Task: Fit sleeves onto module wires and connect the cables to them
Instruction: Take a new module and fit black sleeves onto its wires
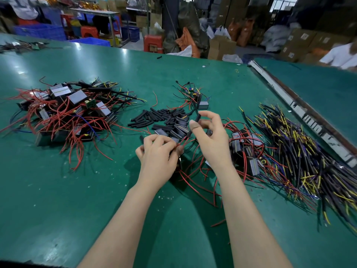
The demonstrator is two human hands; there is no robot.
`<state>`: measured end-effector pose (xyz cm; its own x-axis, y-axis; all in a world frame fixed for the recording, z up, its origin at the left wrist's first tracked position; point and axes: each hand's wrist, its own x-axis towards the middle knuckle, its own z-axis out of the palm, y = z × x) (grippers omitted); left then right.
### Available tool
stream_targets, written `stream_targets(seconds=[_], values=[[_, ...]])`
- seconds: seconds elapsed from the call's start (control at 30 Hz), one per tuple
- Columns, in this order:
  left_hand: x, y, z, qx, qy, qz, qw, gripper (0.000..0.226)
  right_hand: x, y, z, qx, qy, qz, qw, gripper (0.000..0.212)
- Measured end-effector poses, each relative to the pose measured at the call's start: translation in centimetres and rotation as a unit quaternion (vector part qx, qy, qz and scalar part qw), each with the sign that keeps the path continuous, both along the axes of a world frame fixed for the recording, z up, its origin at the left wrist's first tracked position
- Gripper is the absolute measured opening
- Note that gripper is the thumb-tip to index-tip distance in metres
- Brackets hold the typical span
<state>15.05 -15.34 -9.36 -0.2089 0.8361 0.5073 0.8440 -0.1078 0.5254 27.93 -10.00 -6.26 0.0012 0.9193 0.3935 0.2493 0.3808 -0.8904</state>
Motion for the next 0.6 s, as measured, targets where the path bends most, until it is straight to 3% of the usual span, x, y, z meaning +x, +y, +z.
stream_targets(seconds=[0.13,0.3,0.37,0.5,0.6], values=[[0.0,0.1,0.5,-0.038,-0.073,0.009,0.997,0.019,-0.6,-0.1,-0.6,-0.004,-0.04,0.003,0.999,0.035],[0.0,0.2,0.6,-0.046,-0.178,-0.033,0.982,0.014,-1.2,-0.2,-0.4,-0.032,0.042,0.015,0.998,0.058],[0.1,0.1,0.7,-0.027,-0.23,-0.04,0.972,0.012,-1.2,-0.1,-0.4,-0.045,0.024,0.036,0.998,0.06],[0.0,0.0,0.6,-0.037,-0.26,-0.042,0.964,0.03,-1.0,-0.2,-0.2,-0.075,-0.097,0.09,0.988,0.033],[0.1,0.1,0.6,-0.046,-0.218,-0.042,0.974,0.022,-1.1,-0.4,-0.1,-0.071,-0.107,0.091,0.988,0.006]])
